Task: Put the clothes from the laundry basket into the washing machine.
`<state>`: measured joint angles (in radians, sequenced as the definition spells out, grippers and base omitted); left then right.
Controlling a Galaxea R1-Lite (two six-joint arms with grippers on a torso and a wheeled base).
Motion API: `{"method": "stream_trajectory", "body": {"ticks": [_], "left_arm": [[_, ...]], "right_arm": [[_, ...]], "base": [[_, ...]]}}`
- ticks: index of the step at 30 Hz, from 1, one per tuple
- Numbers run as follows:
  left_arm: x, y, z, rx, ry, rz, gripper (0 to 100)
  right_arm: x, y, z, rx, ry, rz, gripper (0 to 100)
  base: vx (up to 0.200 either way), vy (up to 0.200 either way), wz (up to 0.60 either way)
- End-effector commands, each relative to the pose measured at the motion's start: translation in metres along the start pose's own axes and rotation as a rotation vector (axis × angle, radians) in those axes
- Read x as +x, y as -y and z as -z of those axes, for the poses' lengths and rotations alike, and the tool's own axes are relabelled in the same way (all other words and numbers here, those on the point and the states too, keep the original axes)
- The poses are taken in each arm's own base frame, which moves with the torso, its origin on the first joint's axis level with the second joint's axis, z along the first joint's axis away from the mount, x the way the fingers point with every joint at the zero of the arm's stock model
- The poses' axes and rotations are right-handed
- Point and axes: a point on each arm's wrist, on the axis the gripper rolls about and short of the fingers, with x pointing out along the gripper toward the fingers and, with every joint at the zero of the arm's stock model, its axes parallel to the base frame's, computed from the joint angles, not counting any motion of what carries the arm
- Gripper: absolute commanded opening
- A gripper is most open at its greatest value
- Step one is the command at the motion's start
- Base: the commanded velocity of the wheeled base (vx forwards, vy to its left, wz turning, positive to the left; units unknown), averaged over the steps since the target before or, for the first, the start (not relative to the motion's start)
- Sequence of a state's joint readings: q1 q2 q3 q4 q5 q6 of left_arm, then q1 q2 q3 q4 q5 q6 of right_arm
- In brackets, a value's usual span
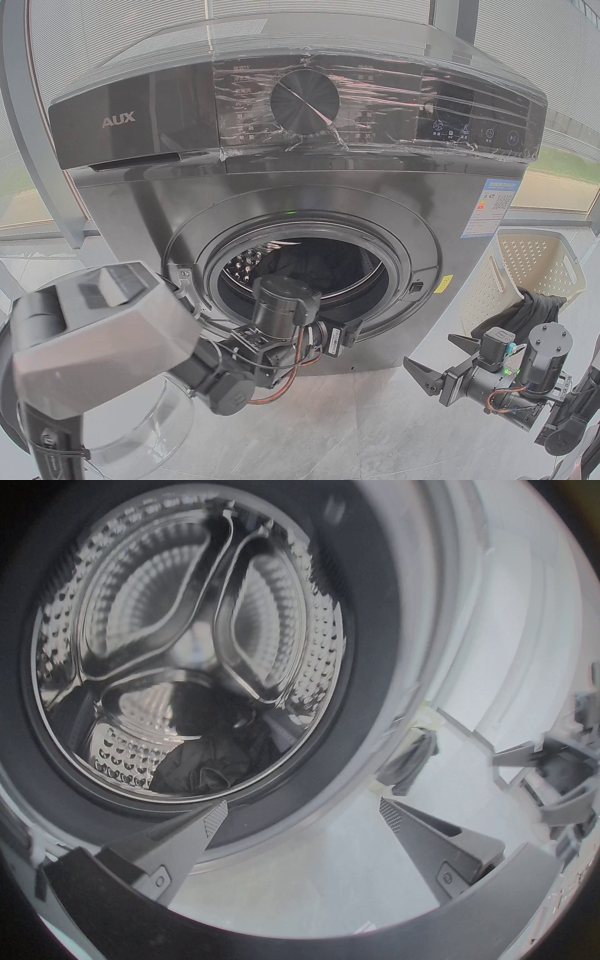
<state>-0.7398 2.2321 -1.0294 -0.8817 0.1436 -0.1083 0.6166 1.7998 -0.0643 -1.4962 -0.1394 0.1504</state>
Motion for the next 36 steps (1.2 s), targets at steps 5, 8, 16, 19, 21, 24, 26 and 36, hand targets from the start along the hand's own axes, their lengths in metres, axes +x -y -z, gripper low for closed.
{"method": "stream_trajectory", "body": {"ticks": [5,8,16,19,21,24,26,36], "left_arm": [[-0.169,0.012,-0.051,-0.06,0.19,0.128,100],[-0.194,0.005,-0.047,-0.082,0.203,0.124,100],[-0.265,-0.031,-0.027,-0.111,0.271,0.031,100],[-0.276,-0.036,-0.029,-0.118,0.313,0.007,100],[-0.281,-0.039,-0.029,-0.121,0.327,-0.004,100],[-0.29,-0.044,-0.026,-0.124,0.344,-0.036,100],[-0.296,-0.049,-0.021,-0.119,0.352,-0.07,100],[-0.32,-0.066,0.002,-0.045,0.362,-0.205,100]], "right_arm": [[-0.019,0.002,-0.003,0.003,0.022,0.002,100],[-0.026,0.002,-0.007,0.008,0.044,0.006,100],[-0.065,0.012,-0.037,0.04,0.226,0.099,100],[-0.081,0.017,-0.04,0.033,0.238,0.117,100],[-0.088,0.018,-0.038,0.03,0.216,0.123,100],[-0.098,0.019,-0.037,0.031,0.206,0.128,100],[-0.105,0.02,-0.036,0.034,0.209,0.128,100],[-0.126,0.035,-0.041,0.005,0.28,0.269,100]], "base": [[0.0,0.0,0.0],[0.0,0.0,0.0],[0.0,0.0,0.0],[0.0,0.0,0.0],[0.0,0.0,0.0],[0.0,0.0,0.0],[-0.2,0.0,0.0],[-0.1,0.0,0.0]]}}
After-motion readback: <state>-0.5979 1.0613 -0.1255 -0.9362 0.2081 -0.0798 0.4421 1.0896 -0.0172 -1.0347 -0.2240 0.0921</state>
